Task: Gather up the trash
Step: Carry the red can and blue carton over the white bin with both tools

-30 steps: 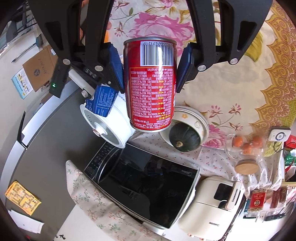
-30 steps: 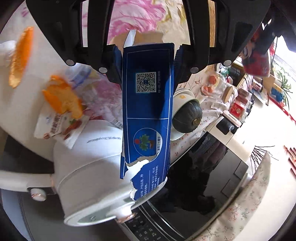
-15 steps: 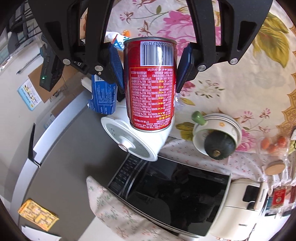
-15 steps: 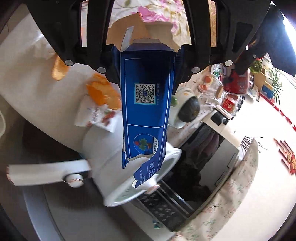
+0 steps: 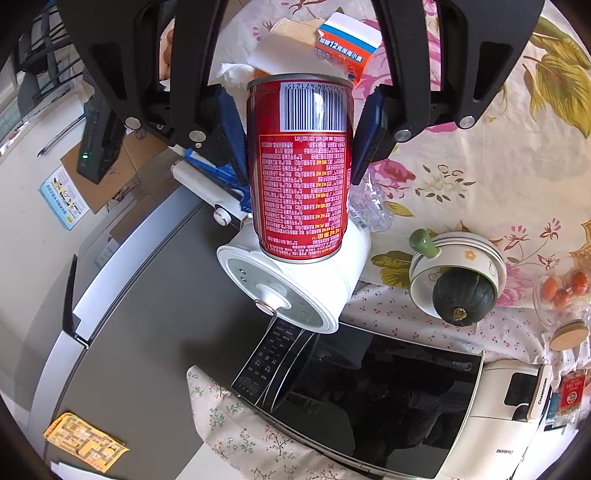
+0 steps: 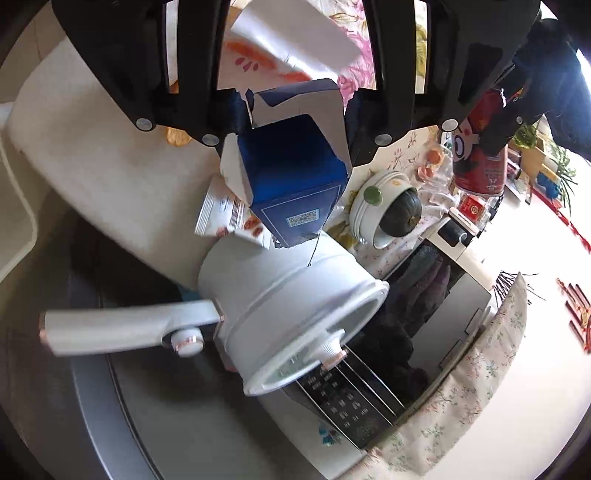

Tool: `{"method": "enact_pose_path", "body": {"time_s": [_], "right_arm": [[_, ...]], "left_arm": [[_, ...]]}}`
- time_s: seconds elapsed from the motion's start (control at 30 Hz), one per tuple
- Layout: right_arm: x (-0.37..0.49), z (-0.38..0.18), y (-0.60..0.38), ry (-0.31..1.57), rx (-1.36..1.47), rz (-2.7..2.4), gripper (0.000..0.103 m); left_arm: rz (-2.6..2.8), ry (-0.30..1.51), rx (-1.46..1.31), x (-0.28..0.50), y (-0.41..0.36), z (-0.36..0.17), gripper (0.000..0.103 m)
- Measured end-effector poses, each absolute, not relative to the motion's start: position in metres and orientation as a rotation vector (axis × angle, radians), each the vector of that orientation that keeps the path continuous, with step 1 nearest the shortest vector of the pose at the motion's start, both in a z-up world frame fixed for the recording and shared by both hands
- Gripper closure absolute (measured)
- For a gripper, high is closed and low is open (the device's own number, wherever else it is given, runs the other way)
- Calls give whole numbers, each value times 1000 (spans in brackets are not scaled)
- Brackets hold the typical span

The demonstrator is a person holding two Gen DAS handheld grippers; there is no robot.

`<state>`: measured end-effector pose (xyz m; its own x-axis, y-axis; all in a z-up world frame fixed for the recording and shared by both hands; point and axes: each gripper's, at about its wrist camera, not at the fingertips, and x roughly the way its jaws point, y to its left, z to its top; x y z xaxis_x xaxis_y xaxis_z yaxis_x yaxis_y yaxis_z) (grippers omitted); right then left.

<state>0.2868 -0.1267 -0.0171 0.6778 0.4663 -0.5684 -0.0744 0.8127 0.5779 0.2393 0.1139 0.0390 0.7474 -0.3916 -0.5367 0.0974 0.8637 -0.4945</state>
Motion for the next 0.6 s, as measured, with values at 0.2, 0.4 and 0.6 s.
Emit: {"method": "enact_pose_path", "body": {"time_s": [0.2, 0.4, 0.6], "right_arm": [[273, 4, -137, 710, 490, 298, 66], [251, 27, -155, 640, 398, 247, 65], [231, 43, -183, 585, 319, 162, 65]], "left_arm": [[-302, 660, -461, 236, 102, 44, 51], [-347, 628, -434, 229, 77, 52, 51], [-398, 608, -403, 223, 41, 58, 51]]}}
